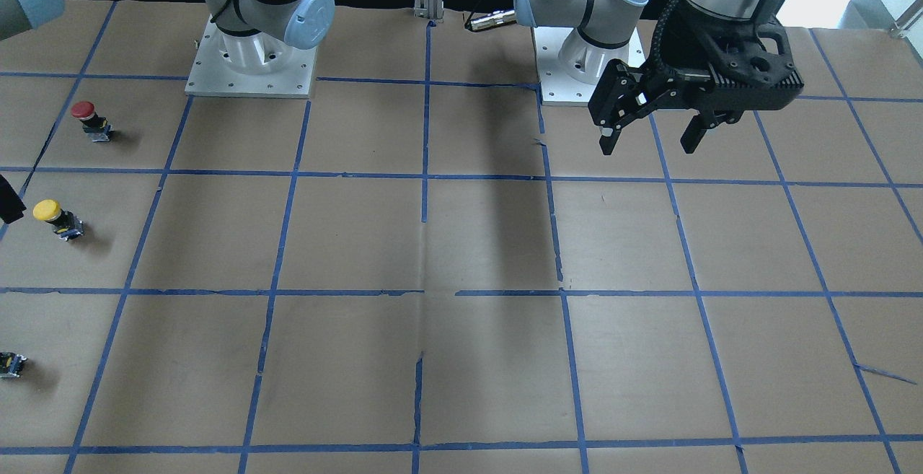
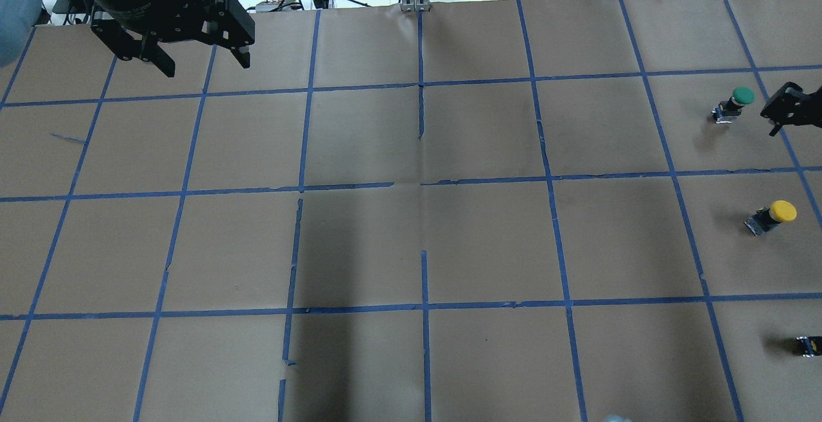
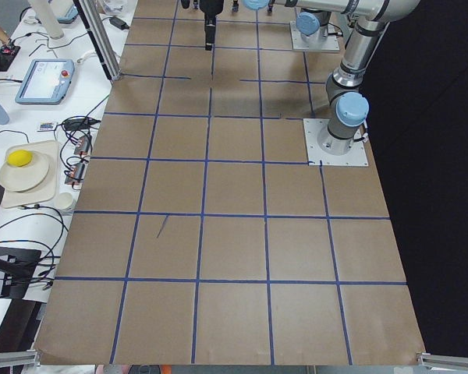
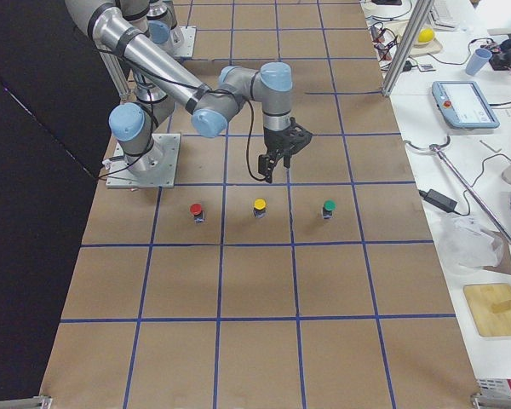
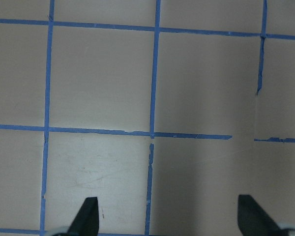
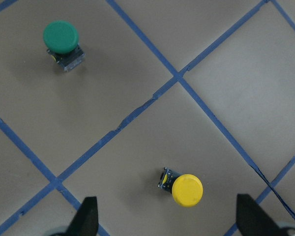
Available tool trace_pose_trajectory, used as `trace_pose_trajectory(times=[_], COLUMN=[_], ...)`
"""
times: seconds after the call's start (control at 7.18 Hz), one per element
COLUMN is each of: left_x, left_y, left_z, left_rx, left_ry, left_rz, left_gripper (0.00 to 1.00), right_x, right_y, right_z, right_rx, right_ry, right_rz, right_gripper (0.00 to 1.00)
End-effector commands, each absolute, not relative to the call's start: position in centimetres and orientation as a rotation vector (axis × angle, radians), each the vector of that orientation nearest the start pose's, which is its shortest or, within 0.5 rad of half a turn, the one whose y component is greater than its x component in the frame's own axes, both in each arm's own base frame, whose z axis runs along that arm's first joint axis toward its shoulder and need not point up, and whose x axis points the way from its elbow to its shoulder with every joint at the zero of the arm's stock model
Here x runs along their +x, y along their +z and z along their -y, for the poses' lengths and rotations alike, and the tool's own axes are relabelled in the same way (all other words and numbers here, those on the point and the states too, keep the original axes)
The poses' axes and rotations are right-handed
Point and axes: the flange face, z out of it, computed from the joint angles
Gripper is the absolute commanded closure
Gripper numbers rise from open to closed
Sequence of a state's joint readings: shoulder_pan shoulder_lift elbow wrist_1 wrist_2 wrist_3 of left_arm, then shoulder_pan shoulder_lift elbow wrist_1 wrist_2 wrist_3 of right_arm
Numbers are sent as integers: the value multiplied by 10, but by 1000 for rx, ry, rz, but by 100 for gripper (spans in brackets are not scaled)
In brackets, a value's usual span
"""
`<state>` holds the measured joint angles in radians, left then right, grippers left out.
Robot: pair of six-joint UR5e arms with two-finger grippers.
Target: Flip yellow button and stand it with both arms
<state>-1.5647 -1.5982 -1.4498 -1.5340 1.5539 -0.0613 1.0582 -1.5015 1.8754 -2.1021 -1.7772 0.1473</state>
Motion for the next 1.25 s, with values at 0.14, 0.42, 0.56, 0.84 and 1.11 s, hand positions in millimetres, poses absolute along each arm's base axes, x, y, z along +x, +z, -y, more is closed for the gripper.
trace_pose_trajectory(times=[0.14,0.42,0.56,0.84,1.11], left_x=[-132,-132,-132,-132,-132], left_y=[537,537,537,537,537], left_z=[515,515,515,515,515], left_rx=[-105,-105,-105,-105,-105], left_ry=[-203,-203,-200,-203,-203], left_rz=[-3154,-3154,-3154,-3154,-3154], left_gripper=[0,0,0,0,0], right_x=[-62,48,81,110,115], right_y=[418,450,461,461,469], right_z=[522,505,488,455,444], right_rx=[793,487,398,309,298], right_ry=[76,6,10,145,123], right_rz=[-3222,-3176,-3159,-3157,-3126], right_gripper=[0,0,0,0,0])
